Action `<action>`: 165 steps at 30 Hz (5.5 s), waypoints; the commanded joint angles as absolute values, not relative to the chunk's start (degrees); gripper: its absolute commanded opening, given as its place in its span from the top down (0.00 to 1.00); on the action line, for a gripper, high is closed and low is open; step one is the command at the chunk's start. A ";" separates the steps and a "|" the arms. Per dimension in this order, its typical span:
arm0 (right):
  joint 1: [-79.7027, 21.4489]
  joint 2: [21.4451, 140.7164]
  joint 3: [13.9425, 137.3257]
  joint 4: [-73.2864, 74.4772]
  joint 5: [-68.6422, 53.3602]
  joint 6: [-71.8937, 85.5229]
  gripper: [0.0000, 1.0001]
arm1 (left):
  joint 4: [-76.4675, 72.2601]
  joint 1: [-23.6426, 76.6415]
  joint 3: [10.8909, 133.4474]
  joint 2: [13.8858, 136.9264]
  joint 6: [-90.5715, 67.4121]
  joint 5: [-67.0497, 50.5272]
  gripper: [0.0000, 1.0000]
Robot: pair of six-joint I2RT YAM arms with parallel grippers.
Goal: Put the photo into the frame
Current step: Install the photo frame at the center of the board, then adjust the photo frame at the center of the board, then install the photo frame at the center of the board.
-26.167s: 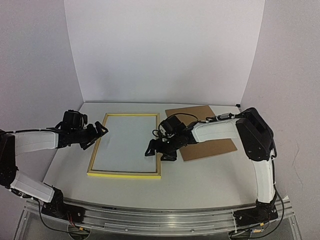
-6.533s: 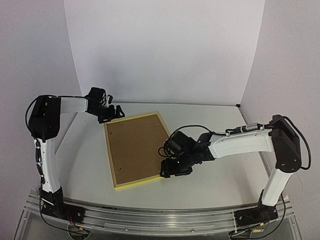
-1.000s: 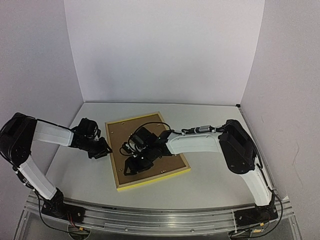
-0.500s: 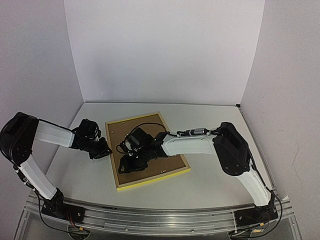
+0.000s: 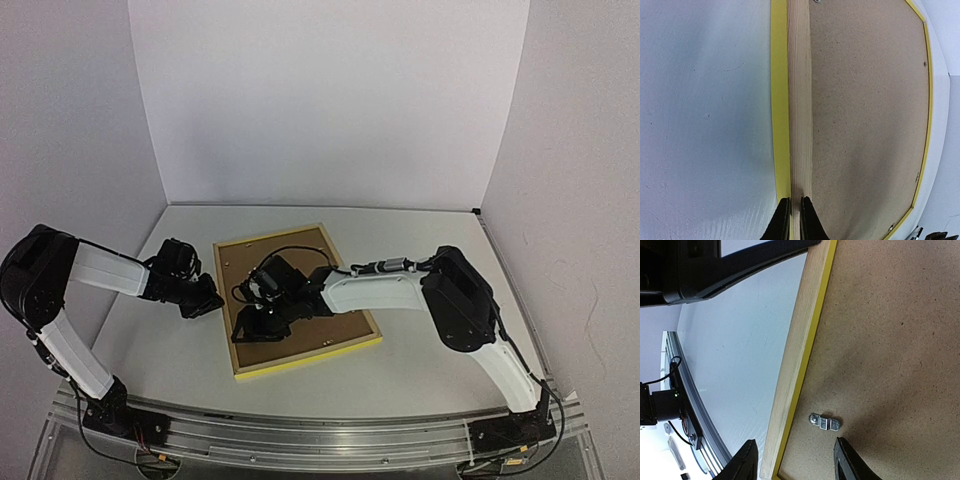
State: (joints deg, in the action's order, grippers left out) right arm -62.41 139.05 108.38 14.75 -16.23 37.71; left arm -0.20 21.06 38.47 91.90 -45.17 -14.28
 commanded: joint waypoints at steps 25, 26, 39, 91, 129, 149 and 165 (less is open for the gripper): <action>-62.48 146.08 111.99 13.23 -15.16 40.05 0.53 | 0.24 22.87 34.35 92.06 -47.39 -16.51 0.97; -62.47 146.22 112.12 13.02 -15.79 39.72 0.52 | 0.21 22.91 34.25 92.05 -47.41 -16.54 0.97; -62.54 146.54 111.32 11.13 -24.98 35.35 0.53 | -2.37 22.94 34.61 93.63 -49.17 -17.29 0.97; -47.58 135.12 111.44 17.45 -9.00 6.47 0.39 | -7.24 37.83 34.71 98.69 -55.97 -21.53 1.00; -47.32 141.98 118.65 18.63 -16.29 29.67 0.43 | 8.79 19.86 78.19 124.64 -42.46 -15.56 0.82; -48.05 143.98 116.90 14.87 -23.28 33.31 0.46 | -1.34 26.60 54.04 113.43 -58.72 -15.37 1.00; -49.52 146.98 116.64 14.51 -24.28 35.20 0.48 | -1.50 27.73 52.44 112.45 -59.37 -14.65 1.00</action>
